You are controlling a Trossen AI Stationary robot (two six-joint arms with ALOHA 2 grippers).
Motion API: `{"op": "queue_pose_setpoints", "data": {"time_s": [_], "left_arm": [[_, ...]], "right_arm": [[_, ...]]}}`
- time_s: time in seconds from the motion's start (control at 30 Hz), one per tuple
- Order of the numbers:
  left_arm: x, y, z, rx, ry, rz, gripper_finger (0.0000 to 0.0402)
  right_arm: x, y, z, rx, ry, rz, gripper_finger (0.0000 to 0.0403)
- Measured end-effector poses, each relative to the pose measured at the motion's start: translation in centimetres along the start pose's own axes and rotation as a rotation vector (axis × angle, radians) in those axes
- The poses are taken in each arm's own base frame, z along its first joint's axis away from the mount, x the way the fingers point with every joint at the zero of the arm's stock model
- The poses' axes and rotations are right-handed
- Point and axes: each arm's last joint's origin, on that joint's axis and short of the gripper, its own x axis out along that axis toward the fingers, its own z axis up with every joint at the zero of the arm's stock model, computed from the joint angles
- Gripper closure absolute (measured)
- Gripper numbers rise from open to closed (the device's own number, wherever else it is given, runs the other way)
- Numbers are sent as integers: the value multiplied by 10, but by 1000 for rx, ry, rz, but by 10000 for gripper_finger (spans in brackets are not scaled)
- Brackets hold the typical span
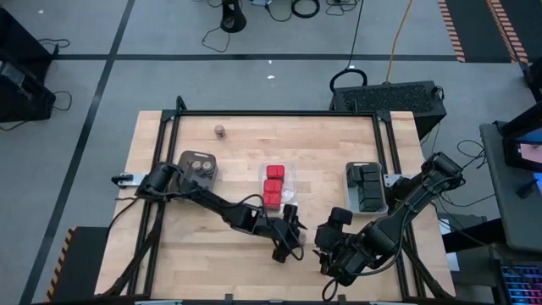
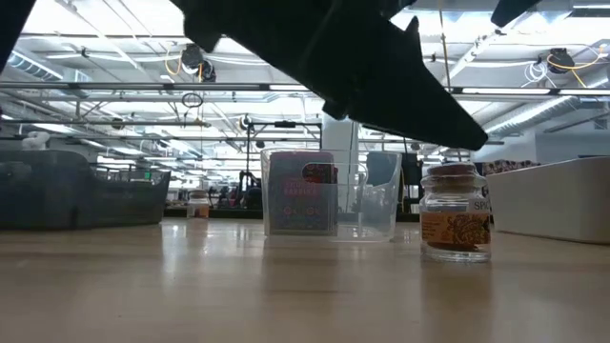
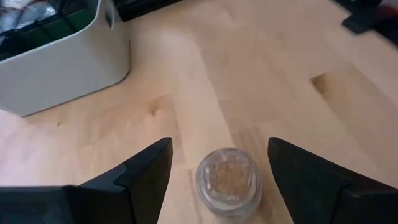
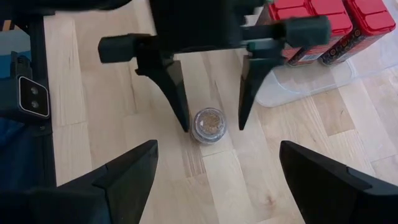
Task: Sort spices by type
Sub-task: Put the brown seasoning bottle into the black bin
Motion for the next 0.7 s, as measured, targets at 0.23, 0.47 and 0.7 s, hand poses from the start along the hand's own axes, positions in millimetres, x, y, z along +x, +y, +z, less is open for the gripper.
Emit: {"op": "queue_pose_setpoints", "data": {"time_s": [0.23, 0.47, 0.7], "left_arm": [[4, 12, -4, -48, 5, -61, 132], [4, 12, -5, -46, 14, -66, 132], [7, 9, -9, -45, 20, -113, 132]], "right_arm": [[0, 0, 0, -2, 0, -1, 85], [0, 0, 0, -2, 0, -1, 85], [0, 0, 0, -2, -1, -1, 85]]}}
